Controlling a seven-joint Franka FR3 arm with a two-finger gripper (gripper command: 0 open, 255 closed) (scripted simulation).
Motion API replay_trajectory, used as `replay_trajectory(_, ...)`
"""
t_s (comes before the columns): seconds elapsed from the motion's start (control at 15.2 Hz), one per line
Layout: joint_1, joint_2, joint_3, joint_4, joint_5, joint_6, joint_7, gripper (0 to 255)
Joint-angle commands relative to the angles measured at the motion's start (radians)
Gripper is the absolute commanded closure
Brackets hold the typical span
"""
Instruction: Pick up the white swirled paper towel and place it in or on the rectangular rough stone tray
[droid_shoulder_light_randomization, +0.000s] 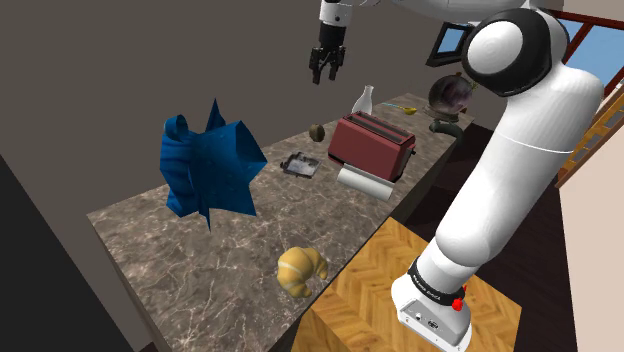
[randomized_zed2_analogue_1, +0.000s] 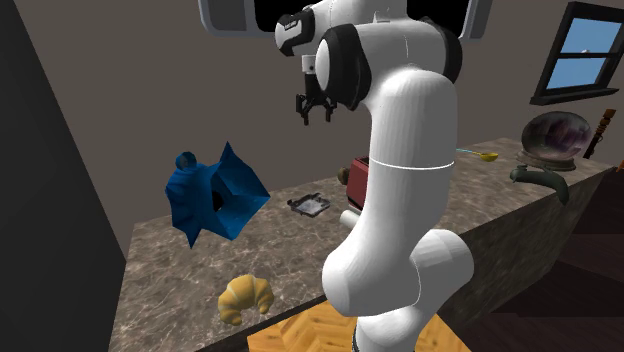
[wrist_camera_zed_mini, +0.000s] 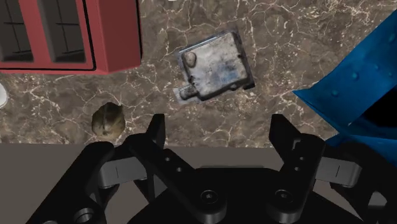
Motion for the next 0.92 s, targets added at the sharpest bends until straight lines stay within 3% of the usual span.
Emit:
replay_trajectory(0.0, -0.003, -0.01, -0.002, -0.069, -0.017, 0.028, -0.029, 0)
replay_trajectory(0.86, -0.014, -0.032, -0.015, -0.461, -0.164, 0.199, -0.171, 0)
